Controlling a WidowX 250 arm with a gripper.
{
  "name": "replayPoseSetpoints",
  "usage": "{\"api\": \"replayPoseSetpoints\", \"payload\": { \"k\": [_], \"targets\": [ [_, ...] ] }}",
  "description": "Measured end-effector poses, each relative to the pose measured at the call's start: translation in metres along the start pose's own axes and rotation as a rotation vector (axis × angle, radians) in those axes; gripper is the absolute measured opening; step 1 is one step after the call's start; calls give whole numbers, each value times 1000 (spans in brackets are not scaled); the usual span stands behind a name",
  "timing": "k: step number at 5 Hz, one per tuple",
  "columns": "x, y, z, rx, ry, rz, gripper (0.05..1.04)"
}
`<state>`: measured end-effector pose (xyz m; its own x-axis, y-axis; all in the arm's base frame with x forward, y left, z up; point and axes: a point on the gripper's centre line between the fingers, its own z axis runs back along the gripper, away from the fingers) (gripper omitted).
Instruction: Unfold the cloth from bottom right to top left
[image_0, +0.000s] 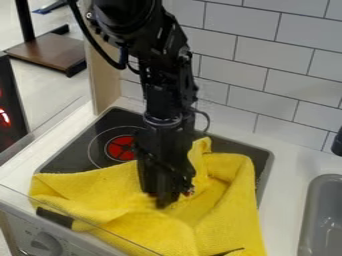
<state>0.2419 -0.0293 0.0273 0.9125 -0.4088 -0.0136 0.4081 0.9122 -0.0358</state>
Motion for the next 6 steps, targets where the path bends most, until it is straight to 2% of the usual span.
{"api": "replayPoseSetpoints", "payload": {
  "k": [1, 2, 3, 4, 5, 6],
  "targets": [
    [1, 0, 0, 1, -6, 7, 181],
    [1, -1, 0, -1, -7, 14, 79],
    [0, 0, 1, 9, 2, 12, 53],
    [0, 9, 17, 50, -42, 22, 51],
    [2, 37, 28, 115, -61, 70, 51],
    [5, 71, 37, 144, -91, 148, 51]
  ]
}}
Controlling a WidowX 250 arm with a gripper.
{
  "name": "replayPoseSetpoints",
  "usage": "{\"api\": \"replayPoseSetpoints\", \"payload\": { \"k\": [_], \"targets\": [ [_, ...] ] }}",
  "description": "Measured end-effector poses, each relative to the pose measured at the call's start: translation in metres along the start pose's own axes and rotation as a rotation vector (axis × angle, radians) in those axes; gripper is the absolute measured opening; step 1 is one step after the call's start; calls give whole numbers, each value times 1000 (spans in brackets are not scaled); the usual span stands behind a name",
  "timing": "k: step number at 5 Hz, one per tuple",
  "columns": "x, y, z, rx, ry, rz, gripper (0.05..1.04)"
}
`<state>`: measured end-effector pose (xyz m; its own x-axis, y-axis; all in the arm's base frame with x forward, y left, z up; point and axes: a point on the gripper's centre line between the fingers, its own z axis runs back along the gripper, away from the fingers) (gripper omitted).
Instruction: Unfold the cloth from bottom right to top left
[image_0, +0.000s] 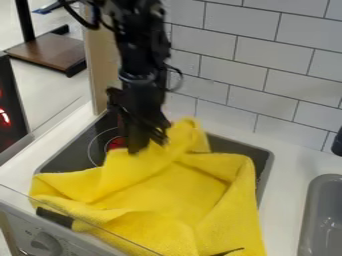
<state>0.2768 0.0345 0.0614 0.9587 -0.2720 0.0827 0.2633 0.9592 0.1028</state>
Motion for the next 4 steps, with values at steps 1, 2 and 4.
{"api": "replayPoseSetpoints", "payload": {
  "k": [1, 2, 4],
  "targets": [
    [6, 31, 0, 27, -4, 55, 51],
    [13, 62, -4, 51, -7, 117, 51],
    [20, 98, -29, 108, 37, 163, 51]
  ]
}}
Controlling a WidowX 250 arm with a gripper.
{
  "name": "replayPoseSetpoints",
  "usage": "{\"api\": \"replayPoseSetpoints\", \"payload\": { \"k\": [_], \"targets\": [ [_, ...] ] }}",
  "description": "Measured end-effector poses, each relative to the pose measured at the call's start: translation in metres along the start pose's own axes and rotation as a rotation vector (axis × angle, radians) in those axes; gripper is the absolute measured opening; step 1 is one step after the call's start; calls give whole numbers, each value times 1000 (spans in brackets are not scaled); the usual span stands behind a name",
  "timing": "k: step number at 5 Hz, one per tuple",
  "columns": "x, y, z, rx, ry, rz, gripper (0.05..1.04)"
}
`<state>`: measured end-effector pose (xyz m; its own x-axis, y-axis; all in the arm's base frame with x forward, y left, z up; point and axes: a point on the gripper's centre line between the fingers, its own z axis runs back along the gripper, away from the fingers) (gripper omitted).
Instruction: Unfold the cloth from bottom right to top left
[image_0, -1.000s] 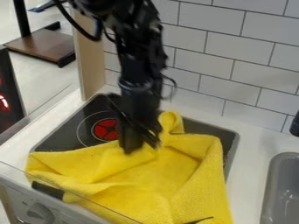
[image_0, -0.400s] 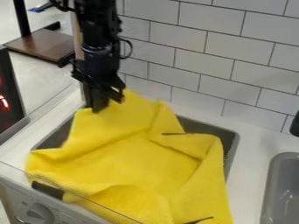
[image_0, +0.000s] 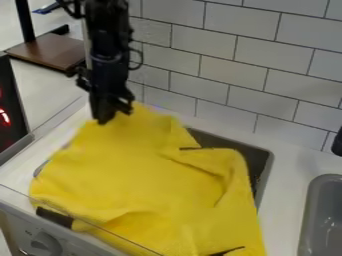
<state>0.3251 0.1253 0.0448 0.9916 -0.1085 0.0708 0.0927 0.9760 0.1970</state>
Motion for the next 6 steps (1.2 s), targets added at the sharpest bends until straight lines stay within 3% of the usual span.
{"api": "replayPoseSetpoints", "payload": {
  "k": [1, 2, 4, 5, 6],
  "targets": [
    [-3, 7, -13, 12, 31, 16, 72],
    [-2, 7, -13, 14, 24, 19, 226],
    [-4, 4, -8, 9, 17, 24, 787],
    [-4, 1, 1, 11, -3, 11, 1018],
    [-6, -4, 22, -6, -46, 11, 1009]
  ]
}}
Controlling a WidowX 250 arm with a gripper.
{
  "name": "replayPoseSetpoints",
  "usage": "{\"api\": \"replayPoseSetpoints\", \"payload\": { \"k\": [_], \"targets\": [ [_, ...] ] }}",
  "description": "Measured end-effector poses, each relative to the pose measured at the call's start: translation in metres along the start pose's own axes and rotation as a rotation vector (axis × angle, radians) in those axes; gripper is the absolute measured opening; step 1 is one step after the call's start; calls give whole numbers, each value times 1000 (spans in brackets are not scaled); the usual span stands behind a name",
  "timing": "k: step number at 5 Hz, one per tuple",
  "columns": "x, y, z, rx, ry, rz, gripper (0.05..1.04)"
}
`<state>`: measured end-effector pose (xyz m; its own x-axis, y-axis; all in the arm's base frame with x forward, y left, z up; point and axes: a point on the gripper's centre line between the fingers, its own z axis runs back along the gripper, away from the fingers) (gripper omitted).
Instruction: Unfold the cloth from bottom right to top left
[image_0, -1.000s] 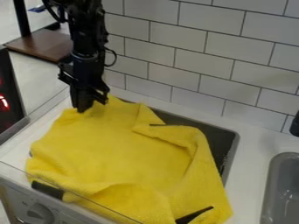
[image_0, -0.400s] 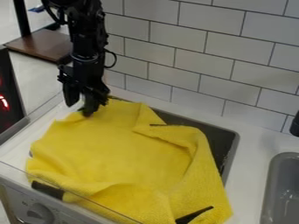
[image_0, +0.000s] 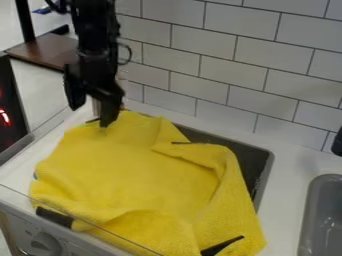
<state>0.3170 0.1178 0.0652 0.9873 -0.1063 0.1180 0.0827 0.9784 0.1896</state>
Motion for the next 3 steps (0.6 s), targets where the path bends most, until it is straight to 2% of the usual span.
{"api": "replayPoseSetpoints", "payload": {
  "k": [1, 2, 3],
  "targets": [
    [-3, -3, 28, -8, -63, 8, 999],
    [-10, -10, 44, -30, -95, 5, 999],
    [-10, -9, 46, -28, -101, 1, 999]
  ]
}}
